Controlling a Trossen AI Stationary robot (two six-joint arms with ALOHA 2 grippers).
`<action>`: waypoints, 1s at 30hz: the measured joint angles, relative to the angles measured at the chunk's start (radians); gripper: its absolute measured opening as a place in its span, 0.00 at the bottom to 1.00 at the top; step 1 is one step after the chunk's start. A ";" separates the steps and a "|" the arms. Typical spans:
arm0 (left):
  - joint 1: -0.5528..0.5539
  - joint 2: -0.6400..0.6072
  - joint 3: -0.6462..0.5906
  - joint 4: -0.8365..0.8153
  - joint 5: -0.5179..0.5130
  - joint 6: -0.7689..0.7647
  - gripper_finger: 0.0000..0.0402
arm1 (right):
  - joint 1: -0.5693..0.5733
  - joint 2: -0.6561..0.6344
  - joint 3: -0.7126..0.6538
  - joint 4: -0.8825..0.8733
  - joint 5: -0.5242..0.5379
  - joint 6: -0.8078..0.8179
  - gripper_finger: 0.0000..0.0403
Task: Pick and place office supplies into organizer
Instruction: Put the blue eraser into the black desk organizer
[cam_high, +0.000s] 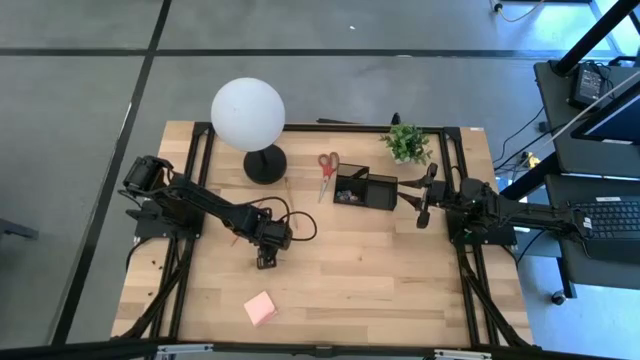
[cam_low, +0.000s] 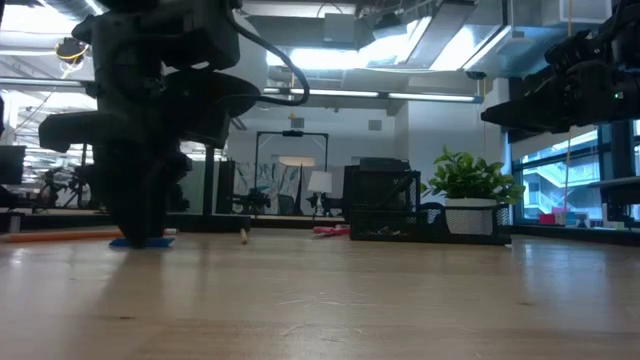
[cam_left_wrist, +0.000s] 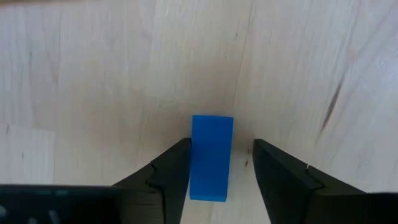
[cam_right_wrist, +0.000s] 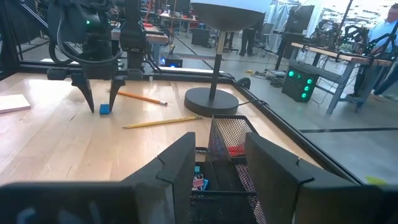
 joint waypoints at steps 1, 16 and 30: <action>0.000 0.000 0.000 0.000 0.000 0.001 0.40 | 0.000 0.000 0.000 0.000 0.000 0.000 0.36; 0.000 0.002 -0.002 0.009 -0.005 -0.004 0.23 | 0.000 0.000 0.000 0.000 0.000 0.000 0.36; 0.003 0.008 0.044 0.008 0.009 0.007 0.23 | 0.000 0.000 0.000 0.001 0.000 -0.003 0.36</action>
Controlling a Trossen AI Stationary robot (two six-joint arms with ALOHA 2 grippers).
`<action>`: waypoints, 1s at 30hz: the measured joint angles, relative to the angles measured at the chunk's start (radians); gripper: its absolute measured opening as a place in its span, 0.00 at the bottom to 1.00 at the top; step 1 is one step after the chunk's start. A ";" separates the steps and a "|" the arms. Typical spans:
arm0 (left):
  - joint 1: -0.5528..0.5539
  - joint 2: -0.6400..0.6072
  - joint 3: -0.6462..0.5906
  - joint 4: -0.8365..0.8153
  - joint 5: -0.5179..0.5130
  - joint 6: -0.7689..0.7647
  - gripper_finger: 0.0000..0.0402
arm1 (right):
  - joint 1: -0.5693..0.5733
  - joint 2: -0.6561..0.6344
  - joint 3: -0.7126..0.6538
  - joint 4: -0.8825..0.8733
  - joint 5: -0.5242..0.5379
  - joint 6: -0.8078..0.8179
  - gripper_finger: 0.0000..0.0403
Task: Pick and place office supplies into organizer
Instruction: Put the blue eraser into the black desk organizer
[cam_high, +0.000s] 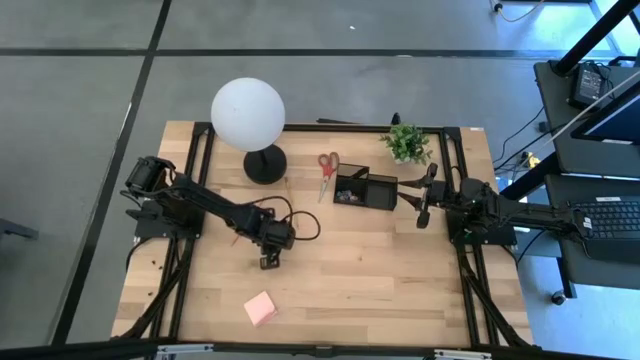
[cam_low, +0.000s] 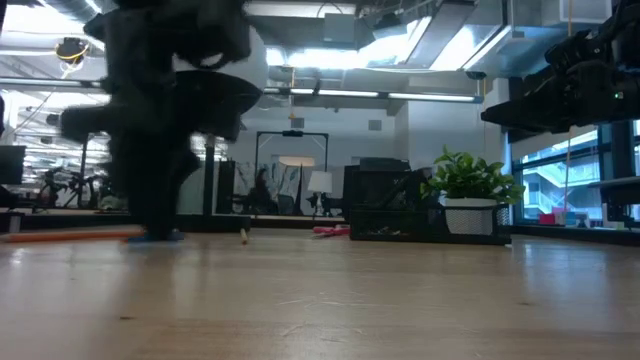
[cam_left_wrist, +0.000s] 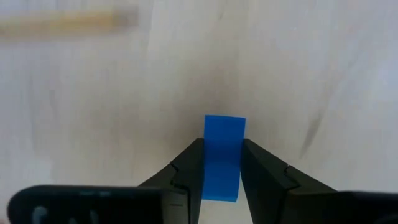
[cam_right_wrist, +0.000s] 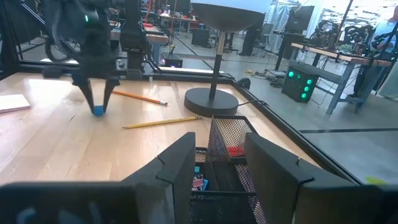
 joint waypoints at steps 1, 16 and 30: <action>0.000 -0.004 0.013 0.010 -0.001 0.009 0.22 | 0.000 0.000 0.000 0.000 0.000 0.000 0.36; 0.081 -0.034 0.223 0.074 -0.066 0.093 0.22 | 0.000 0.000 0.000 0.002 0.000 -0.019 0.36; 0.227 -0.034 0.306 0.455 -0.073 0.307 0.22 | 0.000 0.000 0.000 0.002 0.000 -0.015 0.36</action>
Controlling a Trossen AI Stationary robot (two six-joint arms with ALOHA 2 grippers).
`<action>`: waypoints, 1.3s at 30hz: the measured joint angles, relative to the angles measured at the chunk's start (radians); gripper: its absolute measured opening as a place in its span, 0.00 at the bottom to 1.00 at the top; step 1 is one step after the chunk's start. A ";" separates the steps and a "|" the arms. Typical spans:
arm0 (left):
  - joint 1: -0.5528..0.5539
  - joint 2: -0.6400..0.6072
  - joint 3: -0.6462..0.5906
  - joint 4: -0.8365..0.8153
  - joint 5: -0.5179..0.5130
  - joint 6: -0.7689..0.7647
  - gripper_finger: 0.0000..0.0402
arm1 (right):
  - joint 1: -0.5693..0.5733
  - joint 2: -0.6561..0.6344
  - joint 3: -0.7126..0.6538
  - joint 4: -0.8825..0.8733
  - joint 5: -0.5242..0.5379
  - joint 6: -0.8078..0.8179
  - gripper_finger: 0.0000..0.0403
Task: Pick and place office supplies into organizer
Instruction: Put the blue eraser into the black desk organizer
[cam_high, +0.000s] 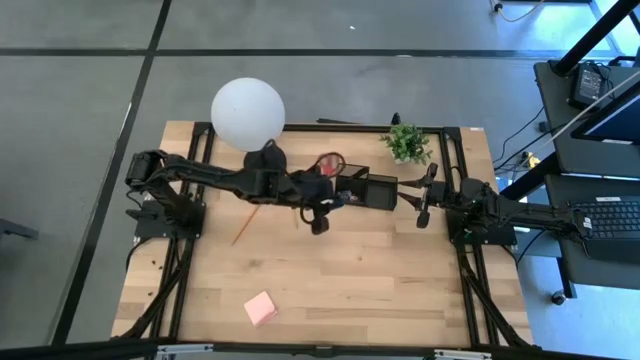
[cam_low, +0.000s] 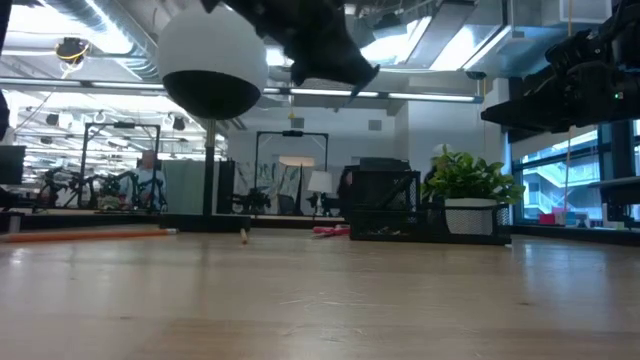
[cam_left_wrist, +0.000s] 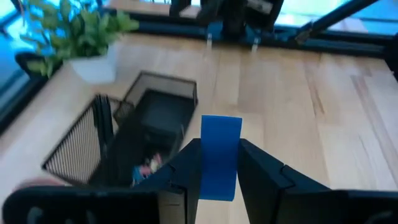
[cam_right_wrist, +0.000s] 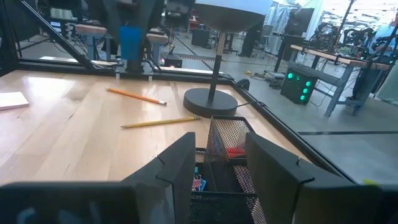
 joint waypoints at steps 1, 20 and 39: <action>0.003 0.000 0.000 0.014 -0.001 0.010 0.22 | 0.000 0.000 0.000 0.000 0.000 0.000 0.36; 0.082 0.212 0.000 0.273 -0.032 0.144 0.22 | 0.000 0.000 0.000 0.011 0.000 0.025 0.36; 0.145 0.370 0.000 0.328 -0.034 0.186 0.23 | 0.000 0.000 0.000 0.010 0.000 0.025 0.36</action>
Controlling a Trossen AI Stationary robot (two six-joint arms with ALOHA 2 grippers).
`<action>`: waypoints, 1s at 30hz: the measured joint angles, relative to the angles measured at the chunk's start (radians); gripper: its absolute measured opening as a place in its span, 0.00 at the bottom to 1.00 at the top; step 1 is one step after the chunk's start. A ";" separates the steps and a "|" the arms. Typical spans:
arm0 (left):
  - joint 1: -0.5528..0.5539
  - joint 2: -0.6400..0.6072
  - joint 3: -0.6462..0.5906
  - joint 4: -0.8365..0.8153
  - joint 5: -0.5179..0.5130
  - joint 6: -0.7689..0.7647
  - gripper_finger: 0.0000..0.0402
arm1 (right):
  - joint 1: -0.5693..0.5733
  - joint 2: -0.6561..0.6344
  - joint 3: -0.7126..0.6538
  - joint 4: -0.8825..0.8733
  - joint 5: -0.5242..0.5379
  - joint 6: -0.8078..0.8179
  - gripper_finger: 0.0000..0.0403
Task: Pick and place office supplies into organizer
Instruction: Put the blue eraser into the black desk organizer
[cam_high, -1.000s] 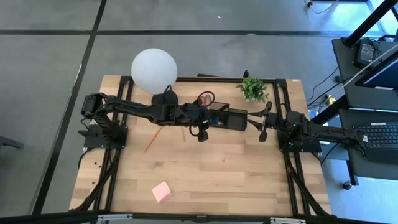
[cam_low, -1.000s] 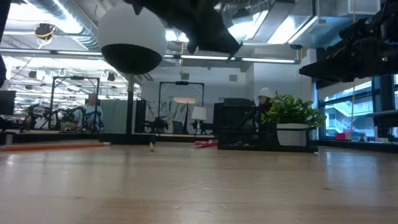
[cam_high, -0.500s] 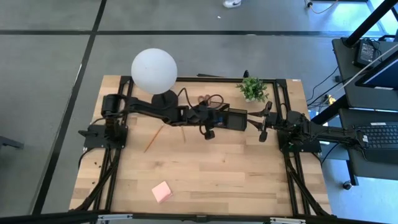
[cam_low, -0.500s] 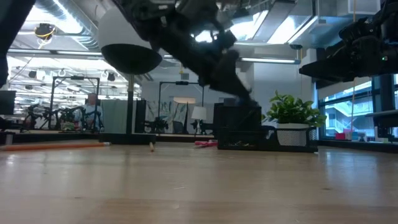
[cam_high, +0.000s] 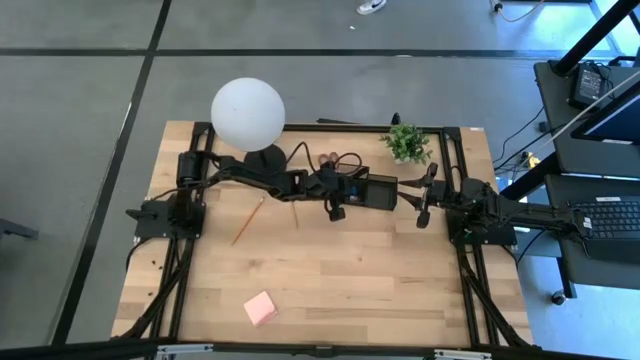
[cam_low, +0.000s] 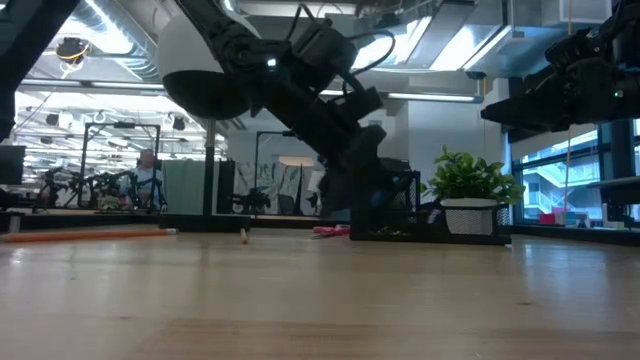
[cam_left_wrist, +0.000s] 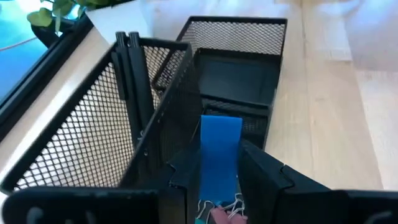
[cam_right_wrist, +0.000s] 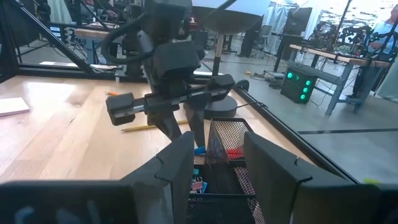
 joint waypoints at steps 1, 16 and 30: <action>0.001 0.000 0.000 0.002 0.000 0.000 0.23 | 0.000 0.000 0.000 0.000 0.000 0.001 0.36; 0.019 0.000 0.000 -0.017 -0.001 0.000 0.23 | 0.000 0.000 0.000 0.000 0.000 0.002 0.36; 0.021 0.000 0.000 -0.031 -0.002 0.000 0.23 | 0.000 0.000 0.000 0.000 0.000 -0.001 0.36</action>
